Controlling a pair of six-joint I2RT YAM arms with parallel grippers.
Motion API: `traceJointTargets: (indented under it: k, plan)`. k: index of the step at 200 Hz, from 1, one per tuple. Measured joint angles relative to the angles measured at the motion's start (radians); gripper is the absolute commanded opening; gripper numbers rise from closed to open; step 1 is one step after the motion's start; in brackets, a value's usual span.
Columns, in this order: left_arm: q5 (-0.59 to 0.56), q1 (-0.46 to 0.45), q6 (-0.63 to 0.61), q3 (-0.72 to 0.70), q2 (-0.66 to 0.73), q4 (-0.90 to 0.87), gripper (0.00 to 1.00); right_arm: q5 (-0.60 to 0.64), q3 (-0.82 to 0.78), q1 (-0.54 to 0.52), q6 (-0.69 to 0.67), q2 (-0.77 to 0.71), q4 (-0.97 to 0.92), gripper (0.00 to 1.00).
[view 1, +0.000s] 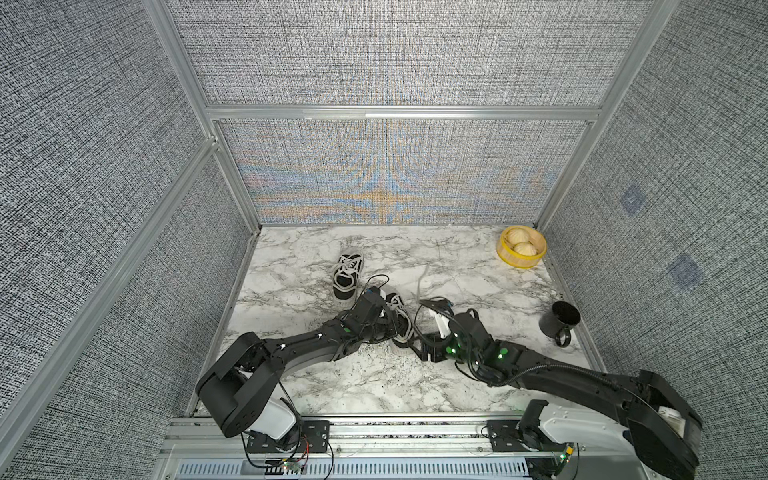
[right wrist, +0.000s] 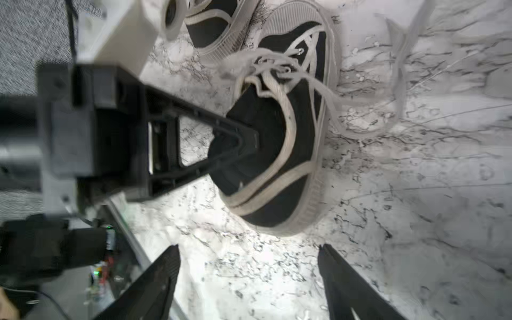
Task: Remove the insole from the shoe
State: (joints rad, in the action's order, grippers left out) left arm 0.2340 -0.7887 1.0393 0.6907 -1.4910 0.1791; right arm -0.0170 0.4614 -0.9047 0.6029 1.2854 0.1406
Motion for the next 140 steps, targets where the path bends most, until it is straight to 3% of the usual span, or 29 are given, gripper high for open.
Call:
traceJointTargets:
  k: [26, 59, 140]
  plan:
    - [0.003, 0.0, 0.038, 0.0, -0.009, 0.014, 0.01, 0.114, -0.145, -0.076, -0.146, 0.005, 0.189, 0.86]
    - [0.002, 0.0, 0.065, -0.006, -0.005, 0.022, 0.0, 0.191, -0.1, -0.083, -0.239, 0.165, 0.358, 0.86]
    - [-0.001, 0.006, 0.158, -0.02, 0.04, 0.033, 0.0, 0.222, -0.028, -0.082, -0.259, 0.465, 0.601, 0.78]
